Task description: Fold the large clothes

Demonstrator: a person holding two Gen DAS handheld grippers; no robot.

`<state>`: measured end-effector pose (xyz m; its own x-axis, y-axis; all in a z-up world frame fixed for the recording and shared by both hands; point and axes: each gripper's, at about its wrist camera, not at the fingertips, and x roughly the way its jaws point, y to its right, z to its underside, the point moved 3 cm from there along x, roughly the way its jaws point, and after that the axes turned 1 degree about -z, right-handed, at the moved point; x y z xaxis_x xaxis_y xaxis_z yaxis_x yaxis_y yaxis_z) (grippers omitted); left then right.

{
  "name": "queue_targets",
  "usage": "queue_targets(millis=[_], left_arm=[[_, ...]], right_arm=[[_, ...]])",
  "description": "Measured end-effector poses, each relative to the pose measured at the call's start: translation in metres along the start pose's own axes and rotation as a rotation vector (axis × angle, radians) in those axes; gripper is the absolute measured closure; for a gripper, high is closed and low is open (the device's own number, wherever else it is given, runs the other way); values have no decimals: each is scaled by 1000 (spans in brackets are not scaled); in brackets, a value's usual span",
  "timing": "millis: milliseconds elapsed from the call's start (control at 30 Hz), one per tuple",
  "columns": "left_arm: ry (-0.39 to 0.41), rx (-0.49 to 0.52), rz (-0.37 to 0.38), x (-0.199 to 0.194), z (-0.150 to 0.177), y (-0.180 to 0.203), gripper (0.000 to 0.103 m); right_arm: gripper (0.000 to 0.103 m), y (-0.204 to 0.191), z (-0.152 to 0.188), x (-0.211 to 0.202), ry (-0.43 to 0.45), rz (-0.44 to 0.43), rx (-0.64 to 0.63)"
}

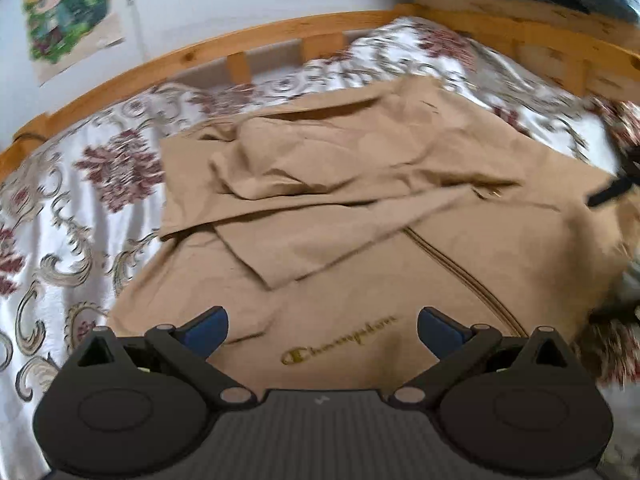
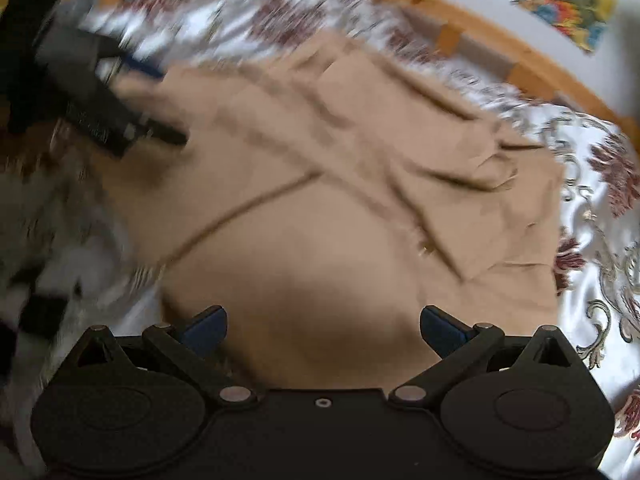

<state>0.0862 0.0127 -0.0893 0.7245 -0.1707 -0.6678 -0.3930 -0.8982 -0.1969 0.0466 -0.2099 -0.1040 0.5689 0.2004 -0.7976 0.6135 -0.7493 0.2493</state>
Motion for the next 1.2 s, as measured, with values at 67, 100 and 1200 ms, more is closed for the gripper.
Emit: queue_targets(millis=[67, 100, 1200], left_arm=[[-4, 28, -22, 0, 4, 4, 1], [-12, 31, -21, 0, 7, 4, 1], [54, 271, -257, -26, 7, -5, 30]], right_arm=[[1, -4, -1, 1, -3, 6, -29], [1, -6, -1, 4, -9, -5, -32], [30, 7, 6, -6, 39, 123, -172]])
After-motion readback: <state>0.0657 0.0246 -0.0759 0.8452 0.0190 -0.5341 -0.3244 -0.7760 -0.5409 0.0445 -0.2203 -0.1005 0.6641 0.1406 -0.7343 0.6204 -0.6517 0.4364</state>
